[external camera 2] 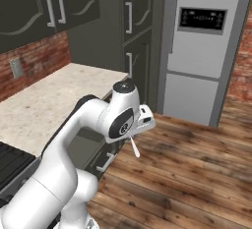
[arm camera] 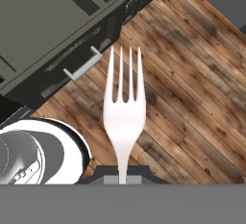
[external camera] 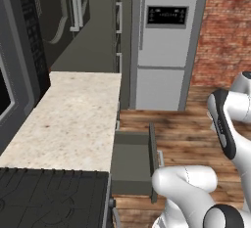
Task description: Organize the utensils by type. Pick up the wooden spoons from the counter and place them in the open cabinet. Then pick up the metallic utensils from the counter and place them in the open drawer.
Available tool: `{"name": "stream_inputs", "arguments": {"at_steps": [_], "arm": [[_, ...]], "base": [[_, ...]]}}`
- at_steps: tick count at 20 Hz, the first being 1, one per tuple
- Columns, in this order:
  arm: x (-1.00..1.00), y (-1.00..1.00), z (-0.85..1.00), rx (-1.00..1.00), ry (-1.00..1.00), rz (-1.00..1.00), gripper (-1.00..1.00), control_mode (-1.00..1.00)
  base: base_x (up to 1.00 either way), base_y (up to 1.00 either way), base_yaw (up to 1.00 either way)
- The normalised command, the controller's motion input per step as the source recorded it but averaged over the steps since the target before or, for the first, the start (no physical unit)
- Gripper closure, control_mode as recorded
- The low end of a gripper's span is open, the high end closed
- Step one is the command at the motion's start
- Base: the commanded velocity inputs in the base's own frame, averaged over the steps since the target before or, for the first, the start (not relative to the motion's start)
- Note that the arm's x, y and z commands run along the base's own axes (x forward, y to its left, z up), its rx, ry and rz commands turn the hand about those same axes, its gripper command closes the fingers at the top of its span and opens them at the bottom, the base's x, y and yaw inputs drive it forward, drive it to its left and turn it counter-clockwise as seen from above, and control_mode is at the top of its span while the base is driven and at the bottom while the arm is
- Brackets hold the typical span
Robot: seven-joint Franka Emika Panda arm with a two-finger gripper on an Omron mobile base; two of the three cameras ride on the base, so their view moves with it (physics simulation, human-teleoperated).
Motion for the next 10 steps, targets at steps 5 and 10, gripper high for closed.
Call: {"name": "stream_inputs", "arguments": {"at_steps": [5, 10], "arm": [[0.0, 0.0, 0.0, 0.0, 0.0, 0.0, 1.0, 1.0], [0.0, 0.0, 0.0, 0.0, 0.0, 0.0, 1.0, 1.0]], "base": [[0.0, 0.0, 0.0], [0.0, 0.0, 0.0]]}}
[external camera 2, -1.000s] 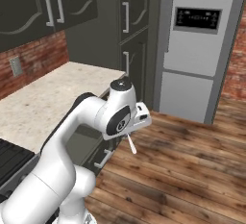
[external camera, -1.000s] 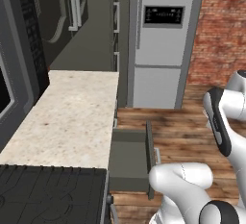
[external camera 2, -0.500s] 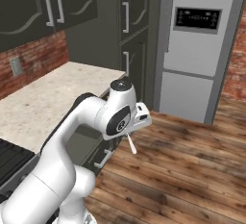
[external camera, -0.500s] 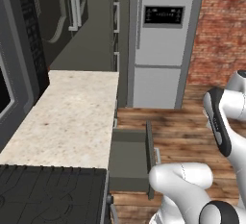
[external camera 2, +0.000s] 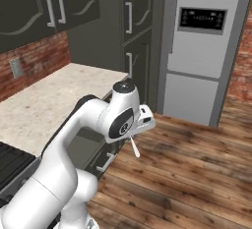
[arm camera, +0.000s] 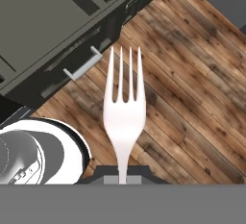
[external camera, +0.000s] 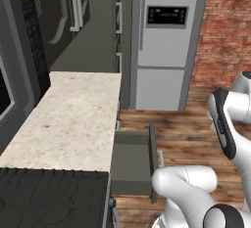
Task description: Organize the utensils by type. Pick up the wooden spoons from the counter and place them in the open cabinet. Then pick up the metallic utensils from the counter and place them in the open drawer.
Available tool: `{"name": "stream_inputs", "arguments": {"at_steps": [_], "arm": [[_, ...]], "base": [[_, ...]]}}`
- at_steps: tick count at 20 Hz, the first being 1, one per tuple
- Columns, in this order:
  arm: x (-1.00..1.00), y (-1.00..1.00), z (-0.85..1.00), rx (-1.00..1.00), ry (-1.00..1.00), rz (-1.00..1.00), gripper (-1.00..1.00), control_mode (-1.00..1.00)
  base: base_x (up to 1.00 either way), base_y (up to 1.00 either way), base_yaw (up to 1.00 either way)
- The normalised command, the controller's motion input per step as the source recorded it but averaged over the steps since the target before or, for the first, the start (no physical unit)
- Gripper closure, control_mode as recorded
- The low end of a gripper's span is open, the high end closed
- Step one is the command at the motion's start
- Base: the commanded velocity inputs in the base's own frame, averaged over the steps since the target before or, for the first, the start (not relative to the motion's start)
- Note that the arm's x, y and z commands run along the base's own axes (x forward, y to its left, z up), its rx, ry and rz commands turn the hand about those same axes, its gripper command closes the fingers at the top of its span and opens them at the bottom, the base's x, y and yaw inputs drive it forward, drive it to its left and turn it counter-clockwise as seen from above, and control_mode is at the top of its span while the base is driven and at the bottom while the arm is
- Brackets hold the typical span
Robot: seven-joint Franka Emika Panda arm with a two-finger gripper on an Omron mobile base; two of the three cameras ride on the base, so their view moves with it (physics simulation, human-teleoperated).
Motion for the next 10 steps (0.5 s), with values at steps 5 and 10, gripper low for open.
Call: {"name": "stream_inputs", "arguments": {"at_steps": [5, 10], "arm": [[0.0, 0.1, 0.0, 0.0, -0.01, 0.0, 1.0, -1.0], [0.03, 0.5, 0.0, 0.0, -0.01, -0.03, 1.0, -1.0]], "base": [[0.0, 0.0, 0.0], [0.0, 0.0, 0.0]]}}
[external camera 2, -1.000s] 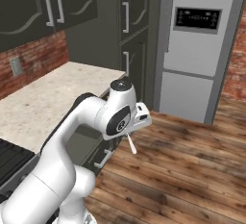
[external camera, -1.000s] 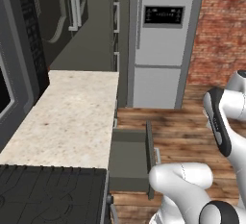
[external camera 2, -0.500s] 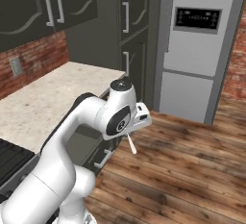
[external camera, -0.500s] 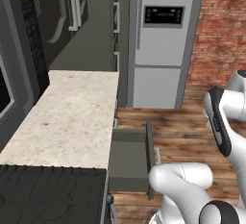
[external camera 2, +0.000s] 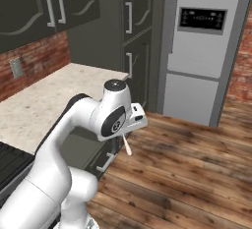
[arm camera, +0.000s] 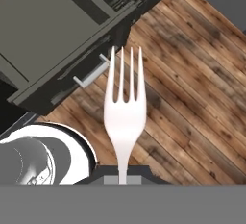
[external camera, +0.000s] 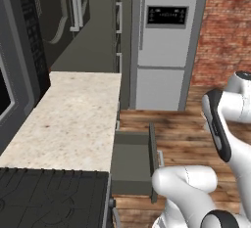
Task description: Organize the utensils by type. Pick up the wooden spoons from the counter and place them in the open cabinet. Then pick up the metallic utensils from the counter and place them in the open drawer.
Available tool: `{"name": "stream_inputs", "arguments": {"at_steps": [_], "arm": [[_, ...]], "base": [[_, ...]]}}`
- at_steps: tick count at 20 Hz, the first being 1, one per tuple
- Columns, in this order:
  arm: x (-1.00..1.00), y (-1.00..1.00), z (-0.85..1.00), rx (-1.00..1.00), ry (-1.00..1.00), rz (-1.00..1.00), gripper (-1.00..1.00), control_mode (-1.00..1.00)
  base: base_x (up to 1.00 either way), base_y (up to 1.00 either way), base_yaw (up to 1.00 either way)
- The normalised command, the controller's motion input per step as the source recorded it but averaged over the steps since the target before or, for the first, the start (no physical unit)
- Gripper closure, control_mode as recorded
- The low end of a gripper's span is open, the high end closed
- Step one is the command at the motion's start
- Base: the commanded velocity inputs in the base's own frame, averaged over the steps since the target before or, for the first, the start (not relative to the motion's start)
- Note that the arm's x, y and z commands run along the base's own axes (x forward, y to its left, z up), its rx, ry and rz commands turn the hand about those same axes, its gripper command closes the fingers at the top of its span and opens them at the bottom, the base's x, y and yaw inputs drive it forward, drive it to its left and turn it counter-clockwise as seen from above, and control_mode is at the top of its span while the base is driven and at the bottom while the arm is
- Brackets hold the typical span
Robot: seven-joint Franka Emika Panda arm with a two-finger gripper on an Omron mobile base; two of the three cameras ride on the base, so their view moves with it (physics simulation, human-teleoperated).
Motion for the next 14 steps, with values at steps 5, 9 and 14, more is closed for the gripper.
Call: {"name": "stream_inputs", "arguments": {"at_steps": [5, 9, 14], "arm": [[0.12, 0.68, -0.01, 0.02, 0.0, -0.18, 1.0, -1.0], [0.29, 0.51, 0.0, 0.06, 0.04, -0.27, 1.0, -1.0], [0.38, 0.3, 0.0, 0.13, 0.04, -0.16, 1.0, -1.0]], "base": [[0.0, 0.0, 0.0], [0.0, 0.0, 0.0], [0.0, 0.0, 0.0]]}}
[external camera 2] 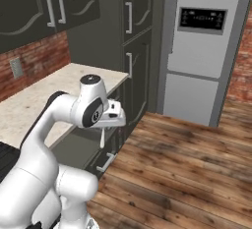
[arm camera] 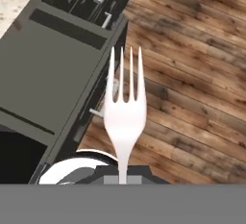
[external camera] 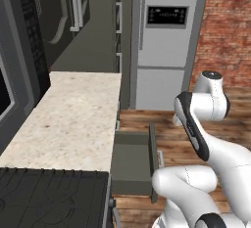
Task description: Organize the utensils by type. Pick up the wooden spoons from the counter and place them in the open cabinet. Then pick up the metallic utensils from the counter and place them in the open drawer.
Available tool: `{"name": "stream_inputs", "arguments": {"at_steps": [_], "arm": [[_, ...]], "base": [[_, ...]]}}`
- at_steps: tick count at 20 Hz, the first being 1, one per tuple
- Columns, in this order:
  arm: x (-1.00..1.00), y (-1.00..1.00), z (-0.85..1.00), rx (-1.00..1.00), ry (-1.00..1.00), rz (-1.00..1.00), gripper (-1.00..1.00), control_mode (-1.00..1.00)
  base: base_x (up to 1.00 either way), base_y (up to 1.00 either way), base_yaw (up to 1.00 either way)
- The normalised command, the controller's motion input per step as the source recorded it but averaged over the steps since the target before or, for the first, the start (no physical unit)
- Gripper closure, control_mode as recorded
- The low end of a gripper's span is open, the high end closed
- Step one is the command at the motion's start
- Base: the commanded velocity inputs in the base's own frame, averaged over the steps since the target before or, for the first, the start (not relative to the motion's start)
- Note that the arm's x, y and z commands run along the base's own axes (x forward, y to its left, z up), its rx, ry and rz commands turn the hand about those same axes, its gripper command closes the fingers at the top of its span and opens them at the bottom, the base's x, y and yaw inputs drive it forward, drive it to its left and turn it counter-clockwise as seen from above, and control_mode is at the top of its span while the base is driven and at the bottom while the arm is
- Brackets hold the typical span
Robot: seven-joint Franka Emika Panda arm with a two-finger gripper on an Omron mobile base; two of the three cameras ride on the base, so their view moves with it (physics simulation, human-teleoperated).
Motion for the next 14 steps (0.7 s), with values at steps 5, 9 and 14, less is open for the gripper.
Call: {"name": "stream_inputs", "arguments": {"at_steps": [5, 9, 14], "arm": [[0.33, 0.34, -0.06, 0.08, 0.0, -0.1, 1.0, -1.0], [0.3, 0.36, -0.17, 0.05, 0.0, -0.09, 1.0, -1.0], [0.34, 0.33, -0.23, 0.0, 0.0, -0.08, 1.0, -1.0]], "base": [[0.0, 0.0, 0.0], [0.0, 0.0, 0.0], [0.0, 0.0, 0.0]]}}
